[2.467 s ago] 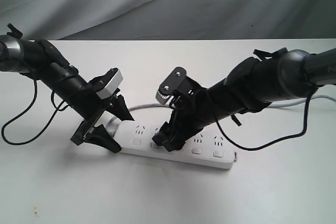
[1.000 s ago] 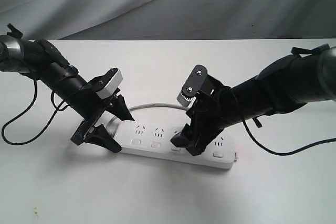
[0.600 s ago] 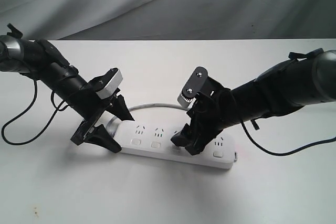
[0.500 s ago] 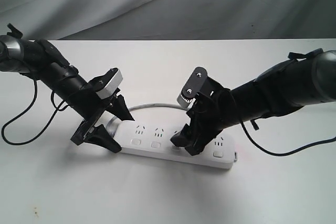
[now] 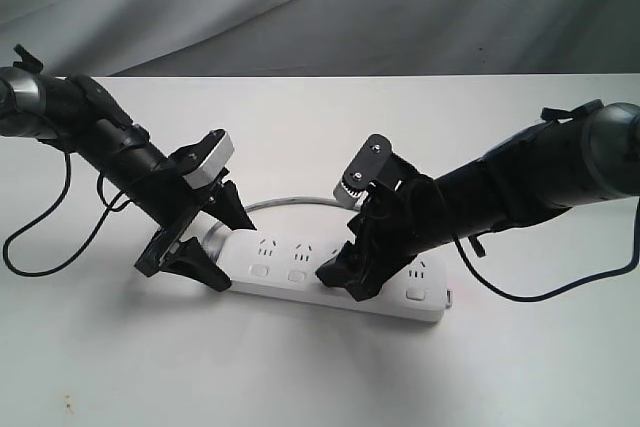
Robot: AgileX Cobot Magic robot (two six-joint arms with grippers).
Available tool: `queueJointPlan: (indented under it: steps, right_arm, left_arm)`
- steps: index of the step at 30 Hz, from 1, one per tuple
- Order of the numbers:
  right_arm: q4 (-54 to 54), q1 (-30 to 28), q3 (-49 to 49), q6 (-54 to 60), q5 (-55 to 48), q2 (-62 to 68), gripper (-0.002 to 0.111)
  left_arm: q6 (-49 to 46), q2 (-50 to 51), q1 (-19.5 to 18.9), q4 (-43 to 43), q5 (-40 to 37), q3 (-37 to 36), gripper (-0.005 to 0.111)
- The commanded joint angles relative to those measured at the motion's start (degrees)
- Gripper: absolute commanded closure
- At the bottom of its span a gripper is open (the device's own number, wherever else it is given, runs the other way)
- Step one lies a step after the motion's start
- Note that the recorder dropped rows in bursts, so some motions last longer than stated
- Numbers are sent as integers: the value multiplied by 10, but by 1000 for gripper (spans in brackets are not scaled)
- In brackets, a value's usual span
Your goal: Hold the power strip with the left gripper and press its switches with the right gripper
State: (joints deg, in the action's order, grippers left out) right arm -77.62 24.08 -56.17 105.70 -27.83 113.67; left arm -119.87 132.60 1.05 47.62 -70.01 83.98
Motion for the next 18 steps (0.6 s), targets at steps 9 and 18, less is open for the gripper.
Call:
queueJointPlan:
  steps: [9,18]
  right_arm:
    - [57,-1,3,-16,60,7,35]
    - [62,-1,36,-17,75,7,35]
  left_arm:
    - [-1,-4,-2,-3,0,3,62]
    - [-1,-4,-2,-3,0,3,62]
